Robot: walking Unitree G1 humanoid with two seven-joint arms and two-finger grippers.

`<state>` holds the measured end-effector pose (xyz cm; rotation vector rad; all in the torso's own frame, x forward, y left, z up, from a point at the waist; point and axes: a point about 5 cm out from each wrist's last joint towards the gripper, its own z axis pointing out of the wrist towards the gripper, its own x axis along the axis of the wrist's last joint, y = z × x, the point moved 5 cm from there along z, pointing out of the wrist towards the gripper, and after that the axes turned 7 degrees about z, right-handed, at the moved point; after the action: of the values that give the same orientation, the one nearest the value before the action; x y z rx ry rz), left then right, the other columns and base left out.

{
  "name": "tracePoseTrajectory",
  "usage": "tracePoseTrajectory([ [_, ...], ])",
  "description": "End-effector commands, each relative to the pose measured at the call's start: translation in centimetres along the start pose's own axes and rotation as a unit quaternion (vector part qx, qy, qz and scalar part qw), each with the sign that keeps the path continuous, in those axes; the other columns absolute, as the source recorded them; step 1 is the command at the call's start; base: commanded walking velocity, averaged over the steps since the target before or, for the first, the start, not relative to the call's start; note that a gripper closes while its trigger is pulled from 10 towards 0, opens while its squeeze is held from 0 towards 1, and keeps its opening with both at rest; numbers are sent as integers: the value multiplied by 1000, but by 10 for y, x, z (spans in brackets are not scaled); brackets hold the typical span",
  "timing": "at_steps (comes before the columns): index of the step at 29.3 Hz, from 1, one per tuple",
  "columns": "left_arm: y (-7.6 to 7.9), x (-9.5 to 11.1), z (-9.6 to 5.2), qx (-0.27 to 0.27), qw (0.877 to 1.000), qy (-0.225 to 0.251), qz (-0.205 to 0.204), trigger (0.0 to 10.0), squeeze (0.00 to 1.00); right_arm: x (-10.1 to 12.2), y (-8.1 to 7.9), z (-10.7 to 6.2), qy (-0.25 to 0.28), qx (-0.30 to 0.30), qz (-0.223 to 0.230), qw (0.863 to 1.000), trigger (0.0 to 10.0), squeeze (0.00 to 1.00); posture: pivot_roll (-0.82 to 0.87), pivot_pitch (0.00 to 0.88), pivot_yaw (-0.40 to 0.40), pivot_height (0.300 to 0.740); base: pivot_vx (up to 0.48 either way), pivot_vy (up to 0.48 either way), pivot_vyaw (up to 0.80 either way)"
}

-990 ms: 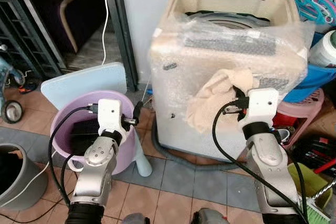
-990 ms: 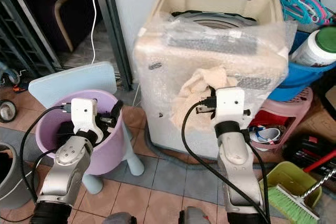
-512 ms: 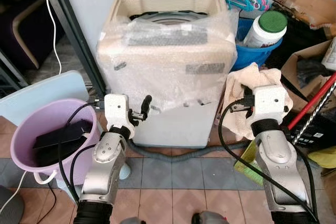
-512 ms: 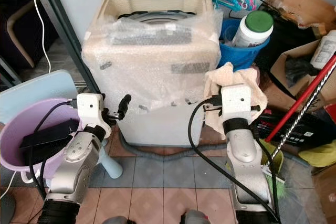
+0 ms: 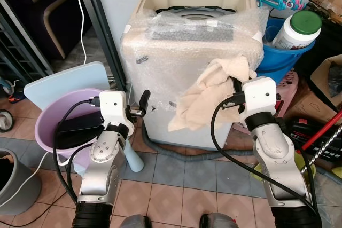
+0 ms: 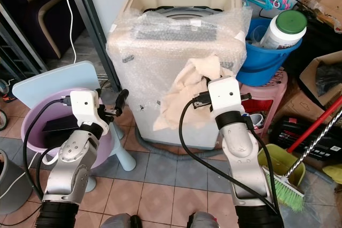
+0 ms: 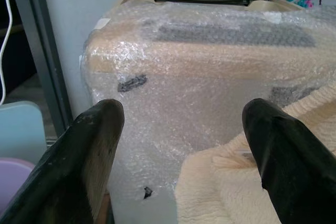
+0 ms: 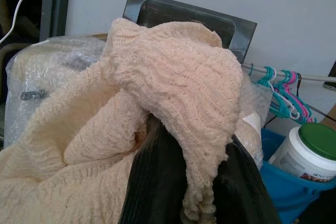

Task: Clothes washing

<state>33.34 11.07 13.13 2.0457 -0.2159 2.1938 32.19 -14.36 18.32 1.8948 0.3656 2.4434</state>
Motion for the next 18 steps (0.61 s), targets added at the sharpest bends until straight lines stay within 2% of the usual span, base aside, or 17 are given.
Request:
tracePoseTrajectory([
  [1,-1,1,0,1,1000,-2,2,10000,0,8,2,1,18,-7,2,1000,10000,0,-111,52,81,740,424,0,0],
  [8,2,-2,-2,-7,1000,-8,2,10000,0,14,-9,3,33,29,-14,999,10000,0,-108,44,81,740,454,0,0],
  [13,1,-3,-2,-5,1000,-11,2,10000,0,17,-7,7,37,24,-8,999,10000,0,-108,46,78,740,470,0,621],
  [18,1,-5,-3,-4,1000,-13,2,10000,0,17,-4,8,37,19,-10,999,10000,0,-105,49,75,740,474,0,0],
])
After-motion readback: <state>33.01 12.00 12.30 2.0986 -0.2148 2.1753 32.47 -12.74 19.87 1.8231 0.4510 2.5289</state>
